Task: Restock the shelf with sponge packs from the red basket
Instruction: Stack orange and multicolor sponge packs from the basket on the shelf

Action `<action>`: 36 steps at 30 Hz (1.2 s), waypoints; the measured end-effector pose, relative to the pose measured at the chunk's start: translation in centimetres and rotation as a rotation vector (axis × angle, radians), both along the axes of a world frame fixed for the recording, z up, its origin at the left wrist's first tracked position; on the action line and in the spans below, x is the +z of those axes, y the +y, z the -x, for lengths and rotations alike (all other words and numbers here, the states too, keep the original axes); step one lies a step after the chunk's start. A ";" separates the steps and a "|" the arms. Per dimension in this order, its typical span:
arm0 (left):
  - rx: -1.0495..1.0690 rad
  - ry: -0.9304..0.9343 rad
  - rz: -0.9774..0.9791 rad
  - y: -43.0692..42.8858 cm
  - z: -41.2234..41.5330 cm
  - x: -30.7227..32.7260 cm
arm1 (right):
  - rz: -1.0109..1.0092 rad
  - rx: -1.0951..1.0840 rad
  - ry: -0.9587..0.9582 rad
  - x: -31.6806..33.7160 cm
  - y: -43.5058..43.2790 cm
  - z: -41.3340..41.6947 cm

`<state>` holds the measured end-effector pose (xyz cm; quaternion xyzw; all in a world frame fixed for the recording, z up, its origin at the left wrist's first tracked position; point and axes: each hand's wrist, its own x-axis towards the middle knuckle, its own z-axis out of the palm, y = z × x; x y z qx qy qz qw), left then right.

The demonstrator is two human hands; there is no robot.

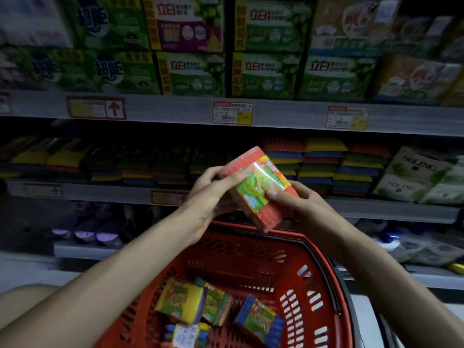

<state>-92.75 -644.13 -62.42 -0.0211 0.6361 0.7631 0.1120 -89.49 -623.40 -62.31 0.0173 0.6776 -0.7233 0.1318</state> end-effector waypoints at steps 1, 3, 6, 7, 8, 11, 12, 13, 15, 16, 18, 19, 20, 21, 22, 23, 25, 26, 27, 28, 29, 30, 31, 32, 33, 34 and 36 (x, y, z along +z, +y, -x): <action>0.000 0.009 0.051 -0.3 0.0 0.0 | -0.023 -0.019 0.024 0.0 0.0 0.0; -0.053 0.046 0.149 -1.1 0.2 -0.1 | -0.058 -0.080 0.076 0.0 0.1 0.0; -0.155 0.028 0.171 -1.7 -0.1 -0.1 | -0.058 -0.134 0.126 0.0 0.3 -0.2; -0.173 0.017 0.164 -1.6 -0.4 0.0 | -0.046 -0.137 0.133 0.0 0.3 -0.3; -0.179 0.012 0.153 -1.6 -0.6 0.0 | -0.029 -0.133 0.137 0.0 0.2 -0.4; -0.165 -0.002 0.122 -1.5 -0.9 0.3 | -0.005 -0.117 0.140 -0.1 -0.2 -0.8; -0.162 -0.005 0.111 -1.5 -0.8 0.2 | -0.015 -0.122 0.148 -0.2 -0.3 -0.9; -0.163 -0.009 0.107 -1.5 -0.8 0.2 | -0.027 -0.130 0.157 -0.2 -0.4 -1.0; -0.169 -0.006 0.109 -1.5 -0.9 0.0 | -0.035 -0.140 0.167 -0.3 -0.6 -1.2; -0.169 -0.002 0.114 -1.5 -0.9 0.0 | -0.032 -0.141 0.162 -0.4 -0.8 -1.2; -0.156 0.005 0.115 -1.4 -0.9 0.1 | -0.017 -0.149 0.134 -0.5 -1.1 -1.1; -0.137 0.012 0.107 -1.3 -0.9 0.2 | -0.004 -0.156 0.116 -0.6 -1.2 -1.1; -0.100 0.019 0.094 -1.1 -0.8 0.3 | 0.014 -0.168 0.100 -0.7 -1.3 -0.9; -0.051 0.019 0.073 -1.0 -0.7 0.4 | 0.036 -0.186 0.087 -0.7 -1.4 -0.8; 0.002 0.013 0.044 -0.9 -0.7 0.5 | 0.061 -0.209 0.074 -0.8 -1.5 -0.6; 0.049 -0.005 0.015 -0.8 -0.7 0.5 | 0.087 -0.233 0.057 -0.8 -1.5 -0.5; 0.122 -0.054 -0.004 -0.8 -1.3 0.3 | 0.134 -0.276 0.022 -0.8 -1.8 -0.3; 0.157 -0.074 0.000 -0.9 -1.8 0.1 | 0.151 -0.293 0.007 -0.8 -2.0 -0.2; 0.189 -0.091 0.004 -0.9 -2.4 0.0 | 0.165 -0.309 -0.006 -0.7 -2.3 -0.1; 0.210 -0.098 0.009 -0.8 -2.9 -0.3 | 0.181 -0.323 -0.021 -0.7 -2.6 0.1; 0.215 -0.097 0.018 -0.7 -3.5 -0.5 | 0.197 -0.336 -0.033 -0.7 -2.9 0.2; 0.216 -0.087 0.030 -0.6 -3.9 -0.6 | 0.214 -0.346 -0.042 -0.6 -3.3 0.3; 0.218 -0.071 0.041 -0.4 -4.3 -0.6 | 0.233 -0.356 -0.049 -0.6 -3.6 0.4; 0.223 -0.054 0.051 -0.3 -4.6 -0.6 | 0.254 -0.365 -0.053 -0.5 -3.9 0.5; 0.224 -0.044 0.057 -0.2 -4.8 -0.5 | 0.269 -0.372 -0.055 -0.5 -4.1 0.6; 0.218 -0.041 0.063 -0.1 -4.9 -0.5 | 0.273 -0.376 -0.055 -0.5 -4.4 0.6; 0.194 -0.031 0.080 0.0 -5.1 -0.7 | 0.254 -0.368 -0.046 -0.6 -4.9 0.4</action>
